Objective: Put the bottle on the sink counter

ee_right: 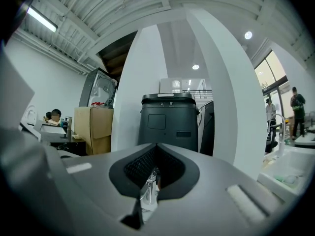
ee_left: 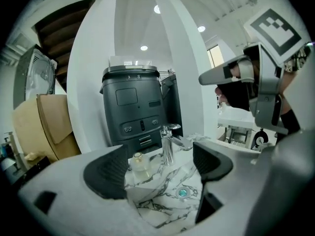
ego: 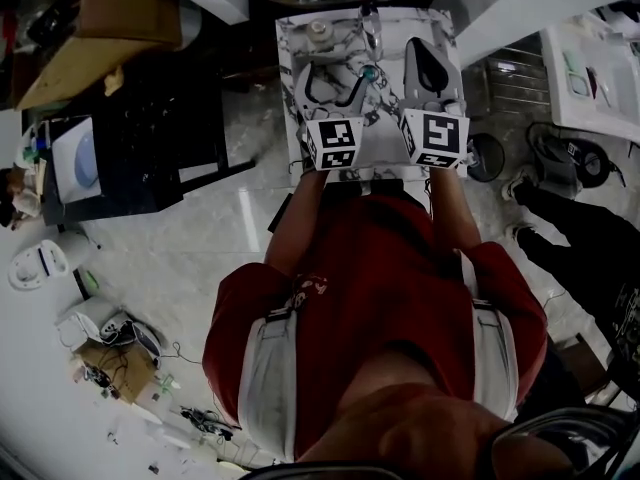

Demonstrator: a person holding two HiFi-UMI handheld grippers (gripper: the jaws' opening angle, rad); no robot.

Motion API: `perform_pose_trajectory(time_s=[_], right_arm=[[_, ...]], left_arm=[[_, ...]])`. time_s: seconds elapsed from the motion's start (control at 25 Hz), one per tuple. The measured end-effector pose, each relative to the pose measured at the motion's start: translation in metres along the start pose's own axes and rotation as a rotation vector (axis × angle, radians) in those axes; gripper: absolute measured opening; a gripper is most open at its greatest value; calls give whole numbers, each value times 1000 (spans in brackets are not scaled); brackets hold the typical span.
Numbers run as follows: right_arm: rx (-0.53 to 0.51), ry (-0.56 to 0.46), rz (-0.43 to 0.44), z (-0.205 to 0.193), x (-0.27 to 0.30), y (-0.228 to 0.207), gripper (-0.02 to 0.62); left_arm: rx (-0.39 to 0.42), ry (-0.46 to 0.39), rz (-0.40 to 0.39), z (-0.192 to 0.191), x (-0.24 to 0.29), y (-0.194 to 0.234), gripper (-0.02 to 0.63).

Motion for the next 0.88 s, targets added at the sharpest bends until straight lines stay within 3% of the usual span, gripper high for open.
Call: perform_pose_trajectory(time_s=[0.88], right_arm=[[-27,-38,13,19,-6,3,0]], left_arm=[[-11,-205,51,92,-24,20,377]])
Point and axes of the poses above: the fingertips, and each gripper's own axes: x forward along the fingers, y to its left, z out of its top, the point moved 2 cm from there along -x, backward along the fingers, and after that the axes turned 6 degrees about -y, right-handed, at the moved point
